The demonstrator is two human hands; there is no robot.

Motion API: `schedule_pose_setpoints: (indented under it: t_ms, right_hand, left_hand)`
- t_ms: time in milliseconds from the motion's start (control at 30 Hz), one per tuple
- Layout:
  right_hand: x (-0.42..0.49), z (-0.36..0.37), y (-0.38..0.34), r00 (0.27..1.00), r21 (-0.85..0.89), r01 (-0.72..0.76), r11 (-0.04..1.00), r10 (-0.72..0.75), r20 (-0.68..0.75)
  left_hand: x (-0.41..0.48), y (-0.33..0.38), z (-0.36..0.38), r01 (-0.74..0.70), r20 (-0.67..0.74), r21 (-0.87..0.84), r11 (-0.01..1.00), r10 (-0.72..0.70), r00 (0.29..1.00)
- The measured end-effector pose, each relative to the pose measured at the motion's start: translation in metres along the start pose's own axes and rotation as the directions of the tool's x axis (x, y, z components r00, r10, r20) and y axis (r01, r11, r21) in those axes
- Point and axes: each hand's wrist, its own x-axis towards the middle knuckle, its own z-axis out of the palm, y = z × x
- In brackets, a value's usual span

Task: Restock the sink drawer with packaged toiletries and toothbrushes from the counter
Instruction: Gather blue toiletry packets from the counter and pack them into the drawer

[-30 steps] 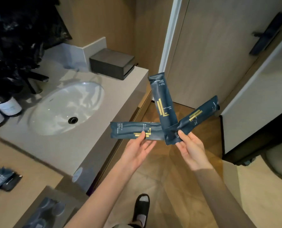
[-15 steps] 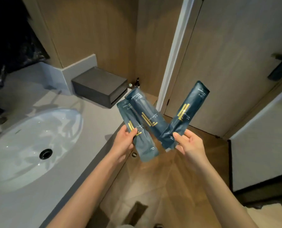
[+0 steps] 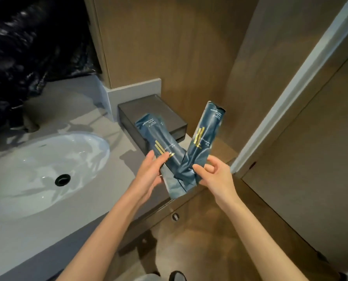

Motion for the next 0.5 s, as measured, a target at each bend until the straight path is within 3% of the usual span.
schedule_pose_setpoints:
  t_ms: [133, 267, 500]
  right_hand:
    - [0.047, 0.002, -0.02, 0.972, -0.125, 0.133, 0.983, -0.104, 0.212]
    - [0.083, 0.017, -0.031, 0.898, -0.268, 0.318, 0.909, -0.197, 0.394]
    - [0.123, 0.053, -0.027, 0.858, -0.258, 0.31, 0.915, -0.152, 0.49]
  left_hand:
    - [0.023, 0.009, 0.005, -0.143, -0.139, 0.128, 0.981, 0.161, 0.977]
    - [0.042, 0.017, -0.013, -0.18, -0.222, 0.273, 0.945, 0.244, 0.944]
    - [0.061, 0.023, -0.046, -0.133, -0.327, 0.222, 0.966, 0.202, 0.923]
